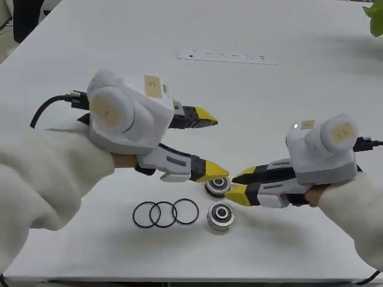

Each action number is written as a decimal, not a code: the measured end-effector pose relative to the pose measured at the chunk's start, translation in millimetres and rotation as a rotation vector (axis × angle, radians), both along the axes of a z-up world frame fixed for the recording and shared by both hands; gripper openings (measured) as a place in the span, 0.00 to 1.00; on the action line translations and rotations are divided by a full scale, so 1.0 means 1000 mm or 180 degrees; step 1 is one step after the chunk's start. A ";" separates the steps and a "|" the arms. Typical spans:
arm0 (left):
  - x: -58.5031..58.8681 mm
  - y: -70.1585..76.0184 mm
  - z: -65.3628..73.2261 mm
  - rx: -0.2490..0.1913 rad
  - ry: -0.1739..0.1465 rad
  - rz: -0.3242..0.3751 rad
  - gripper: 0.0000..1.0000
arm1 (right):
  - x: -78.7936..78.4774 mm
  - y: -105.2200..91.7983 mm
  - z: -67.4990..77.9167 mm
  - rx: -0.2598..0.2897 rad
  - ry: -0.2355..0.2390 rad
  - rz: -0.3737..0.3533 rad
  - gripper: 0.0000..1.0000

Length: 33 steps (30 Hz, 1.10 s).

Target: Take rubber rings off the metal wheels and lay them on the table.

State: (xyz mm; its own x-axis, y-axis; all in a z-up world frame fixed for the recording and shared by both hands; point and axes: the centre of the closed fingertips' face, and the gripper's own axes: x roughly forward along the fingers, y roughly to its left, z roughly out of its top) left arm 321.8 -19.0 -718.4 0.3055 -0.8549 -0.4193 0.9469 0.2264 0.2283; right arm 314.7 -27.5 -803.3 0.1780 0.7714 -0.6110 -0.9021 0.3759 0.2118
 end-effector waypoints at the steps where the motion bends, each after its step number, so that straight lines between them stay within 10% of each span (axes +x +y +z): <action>1: 0.000 0.000 -0.002 0.0007 0.0001 -0.0010 0.51 | 0.000 0.000 0.000 0.0000 0.0004 -0.0001 0.21; 20: -0.005 -0.003 -0.058 0.0128 0.0352 -0.0004 0.28 | -0.002 0.002 -0.001 0.0018 -0.0013 0.0031 0.19; 33: -0.006 -0.006 -0.071 0.0119 0.0512 0.0053 0.17 | -0.002 0.003 -0.002 0.0016 -0.0017 0.0047 0.18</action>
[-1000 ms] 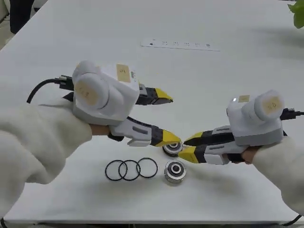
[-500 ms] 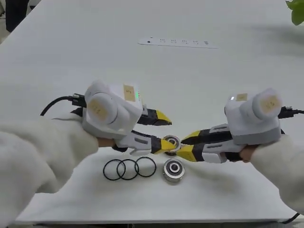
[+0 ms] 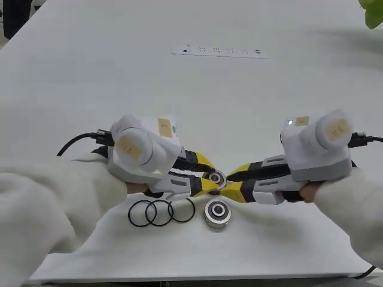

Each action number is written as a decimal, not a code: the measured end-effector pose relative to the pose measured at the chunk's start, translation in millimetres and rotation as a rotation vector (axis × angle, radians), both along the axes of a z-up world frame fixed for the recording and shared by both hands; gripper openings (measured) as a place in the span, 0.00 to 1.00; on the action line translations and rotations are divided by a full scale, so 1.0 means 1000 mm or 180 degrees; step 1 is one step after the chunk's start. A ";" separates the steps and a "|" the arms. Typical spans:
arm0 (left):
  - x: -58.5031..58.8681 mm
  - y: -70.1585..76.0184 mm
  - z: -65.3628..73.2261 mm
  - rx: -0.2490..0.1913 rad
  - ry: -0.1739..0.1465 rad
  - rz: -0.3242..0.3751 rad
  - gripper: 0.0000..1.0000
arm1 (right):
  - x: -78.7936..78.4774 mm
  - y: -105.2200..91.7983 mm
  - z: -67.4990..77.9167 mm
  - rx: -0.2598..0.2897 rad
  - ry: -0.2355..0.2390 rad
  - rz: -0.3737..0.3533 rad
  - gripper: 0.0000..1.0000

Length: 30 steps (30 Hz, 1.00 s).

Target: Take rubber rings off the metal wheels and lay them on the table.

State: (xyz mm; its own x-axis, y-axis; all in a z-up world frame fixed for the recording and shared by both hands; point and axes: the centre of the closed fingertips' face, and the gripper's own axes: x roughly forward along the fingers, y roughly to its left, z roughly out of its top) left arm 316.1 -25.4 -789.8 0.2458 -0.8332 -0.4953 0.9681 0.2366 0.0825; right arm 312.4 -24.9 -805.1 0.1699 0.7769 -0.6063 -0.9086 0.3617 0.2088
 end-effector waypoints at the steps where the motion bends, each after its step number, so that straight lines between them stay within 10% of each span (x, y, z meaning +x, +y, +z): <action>1: 0.001 -0.001 0.000 -0.0025 0.0015 0.0016 0.17 | 0.000 0.000 0.000 -0.0002 0.0001 -0.0002 0.18; 11: 0.004 -0.001 -0.002 -0.0095 0.0165 0.0172 0.16 | 0.000 0.000 -0.001 -0.0008 -0.0006 0.0000 0.18; 30: 0.001 -0.004 -0.005 -0.0248 0.0102 0.0270 0.15 | 0.000 -0.002 -0.006 -0.0100 -0.0058 0.0050 0.12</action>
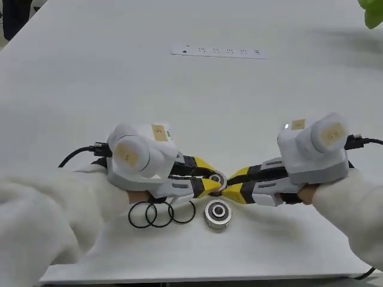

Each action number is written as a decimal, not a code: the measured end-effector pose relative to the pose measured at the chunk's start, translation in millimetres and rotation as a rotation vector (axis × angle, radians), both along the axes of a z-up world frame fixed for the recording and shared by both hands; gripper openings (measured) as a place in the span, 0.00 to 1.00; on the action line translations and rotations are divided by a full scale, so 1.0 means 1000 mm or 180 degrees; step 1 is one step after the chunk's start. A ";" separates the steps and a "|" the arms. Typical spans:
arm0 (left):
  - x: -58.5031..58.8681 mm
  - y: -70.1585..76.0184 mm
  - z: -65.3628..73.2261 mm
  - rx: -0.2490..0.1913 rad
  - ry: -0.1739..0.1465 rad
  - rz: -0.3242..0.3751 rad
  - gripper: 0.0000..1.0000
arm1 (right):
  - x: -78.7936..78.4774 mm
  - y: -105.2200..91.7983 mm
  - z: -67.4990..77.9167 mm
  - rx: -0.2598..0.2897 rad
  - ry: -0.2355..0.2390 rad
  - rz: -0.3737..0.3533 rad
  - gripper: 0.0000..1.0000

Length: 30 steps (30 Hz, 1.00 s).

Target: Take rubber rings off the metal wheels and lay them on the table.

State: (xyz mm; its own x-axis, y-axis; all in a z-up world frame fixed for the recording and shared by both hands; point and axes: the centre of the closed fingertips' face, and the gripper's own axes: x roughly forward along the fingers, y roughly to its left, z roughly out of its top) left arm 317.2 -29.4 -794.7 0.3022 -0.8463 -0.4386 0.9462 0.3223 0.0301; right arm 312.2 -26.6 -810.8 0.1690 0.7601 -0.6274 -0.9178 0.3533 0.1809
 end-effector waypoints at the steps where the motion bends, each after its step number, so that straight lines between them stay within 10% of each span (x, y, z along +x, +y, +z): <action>1: 0.000 0.000 0.000 -0.0006 0.0000 0.0005 0.15 | -0.001 0.000 0.001 -0.0006 -0.0004 0.0002 0.12; 22: 0.001 0.004 0.002 -0.0021 -0.0030 0.0062 0.15 | 0.002 -0.001 0.001 -0.0053 -0.0036 -0.0095 0.02; 30: 0.001 0.005 0.002 -0.0022 -0.0067 0.0058 0.15 | 0.004 -0.002 -0.001 0.0128 0.0507 -0.0571 0.00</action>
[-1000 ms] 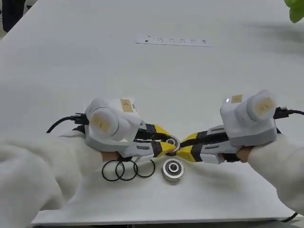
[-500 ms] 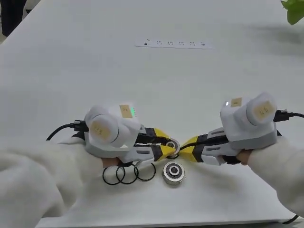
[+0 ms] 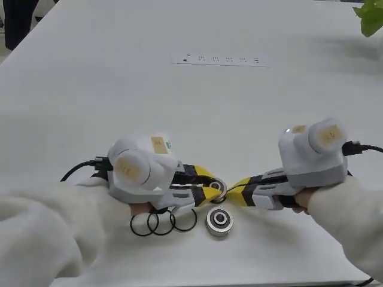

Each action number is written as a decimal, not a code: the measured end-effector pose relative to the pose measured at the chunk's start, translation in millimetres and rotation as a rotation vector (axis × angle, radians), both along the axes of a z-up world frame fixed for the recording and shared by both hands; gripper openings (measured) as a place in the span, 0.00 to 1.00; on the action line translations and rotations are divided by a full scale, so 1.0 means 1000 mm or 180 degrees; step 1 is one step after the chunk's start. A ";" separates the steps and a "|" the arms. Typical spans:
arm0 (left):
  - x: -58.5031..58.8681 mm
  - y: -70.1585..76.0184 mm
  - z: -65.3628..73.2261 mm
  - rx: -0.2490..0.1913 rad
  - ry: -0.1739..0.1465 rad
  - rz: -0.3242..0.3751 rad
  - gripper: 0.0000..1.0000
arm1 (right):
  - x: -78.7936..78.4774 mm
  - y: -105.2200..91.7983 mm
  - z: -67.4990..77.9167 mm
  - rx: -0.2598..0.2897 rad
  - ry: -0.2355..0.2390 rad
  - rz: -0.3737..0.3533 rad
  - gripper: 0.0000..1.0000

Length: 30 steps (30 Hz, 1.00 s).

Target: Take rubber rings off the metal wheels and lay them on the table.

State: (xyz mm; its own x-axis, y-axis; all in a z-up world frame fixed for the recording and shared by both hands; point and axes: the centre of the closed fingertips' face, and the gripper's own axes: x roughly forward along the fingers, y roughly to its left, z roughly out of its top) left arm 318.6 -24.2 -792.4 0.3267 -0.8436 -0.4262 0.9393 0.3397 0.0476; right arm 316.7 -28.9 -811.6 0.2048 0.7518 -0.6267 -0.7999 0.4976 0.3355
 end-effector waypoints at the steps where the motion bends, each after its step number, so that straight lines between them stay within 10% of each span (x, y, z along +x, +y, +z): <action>1: 0.000 0.000 0.000 -0.0003 0.0003 0.0004 0.15 | 0.003 -0.002 -0.001 0.0030 0.0076 -0.0057 0.00; 30: -0.001 0.002 0.001 -0.0029 0.0012 0.0007 0.14 | 0.003 0.000 0.015 0.0572 0.0614 -0.0592 0.00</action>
